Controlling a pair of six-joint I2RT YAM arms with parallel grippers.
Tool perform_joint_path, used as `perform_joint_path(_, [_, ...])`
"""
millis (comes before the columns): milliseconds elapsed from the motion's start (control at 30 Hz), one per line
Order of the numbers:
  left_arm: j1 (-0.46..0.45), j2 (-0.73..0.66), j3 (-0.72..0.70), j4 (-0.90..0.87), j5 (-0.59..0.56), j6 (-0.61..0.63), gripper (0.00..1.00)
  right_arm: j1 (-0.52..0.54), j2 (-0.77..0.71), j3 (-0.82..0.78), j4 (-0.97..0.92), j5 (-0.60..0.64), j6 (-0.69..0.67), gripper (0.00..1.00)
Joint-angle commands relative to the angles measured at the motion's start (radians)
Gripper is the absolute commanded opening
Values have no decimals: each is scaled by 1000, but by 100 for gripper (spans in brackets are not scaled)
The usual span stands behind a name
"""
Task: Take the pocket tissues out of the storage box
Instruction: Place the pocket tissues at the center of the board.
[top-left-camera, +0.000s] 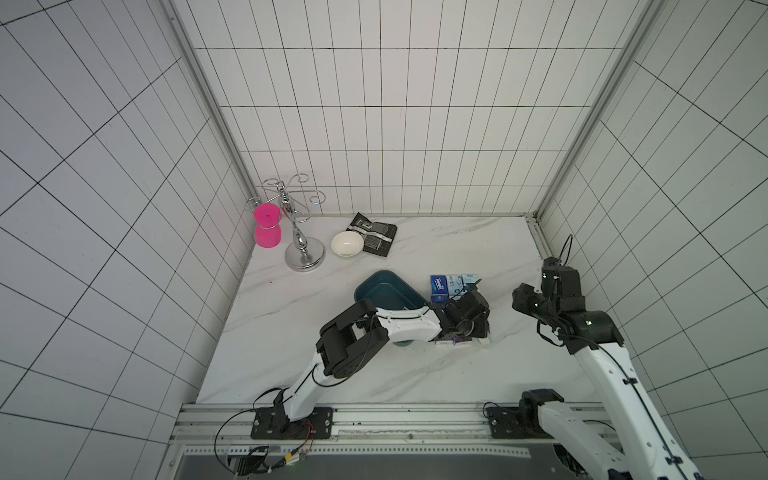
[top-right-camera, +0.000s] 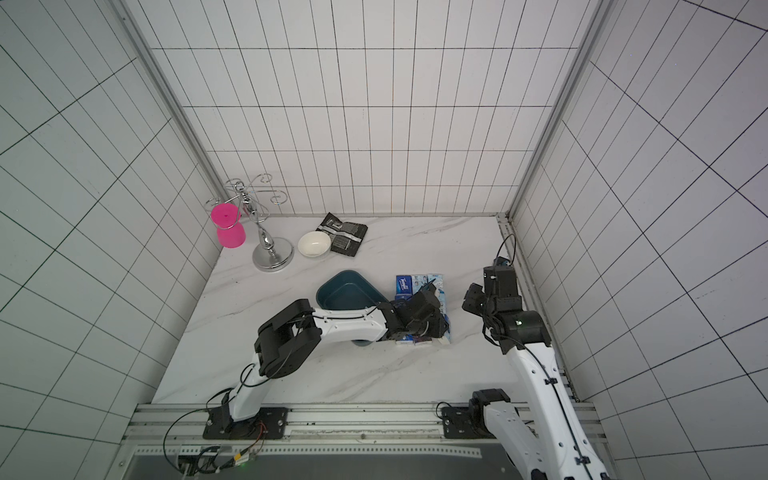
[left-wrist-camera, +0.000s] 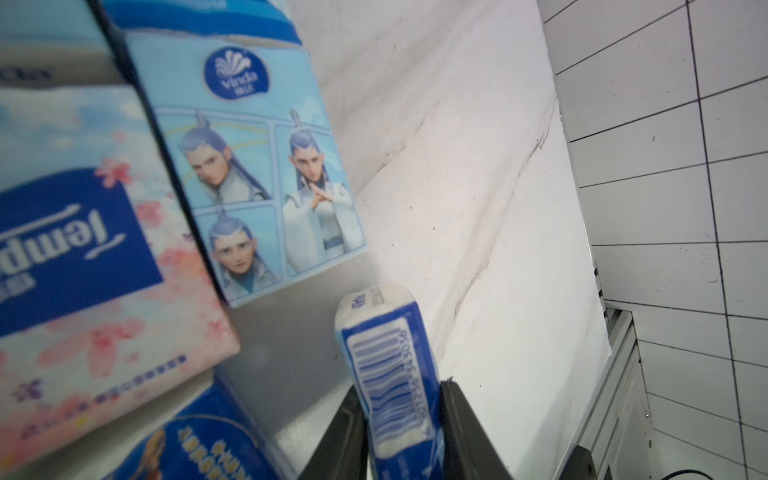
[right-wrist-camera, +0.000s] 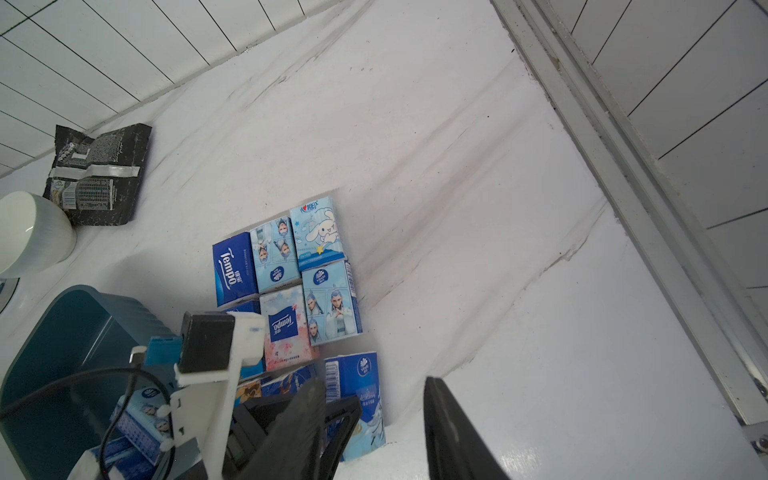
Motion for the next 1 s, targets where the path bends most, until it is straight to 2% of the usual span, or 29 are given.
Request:
perform_joint_path(0, [3,2,28,-5,13,2,37,-11,-1,28,-20,-21,-12,43])
perform_joint_path(367, [24,-148,-13,-89,-40,62,40,-11,27,-19,-17,-50,-19,43])
perform_joint_path(533, [52,-257,-110,-109,-80,70,40,-11,34,-70,-10,-98,-19,42])
perform_joint_path(767, [94,-428,-246,-175,-192,113,40,-9,63,-155,17,-153,20,41])
perform_joint_path(967, [115,-546,-311,-258,-306,140,41,-4,122,-206,16,-98,84,41])
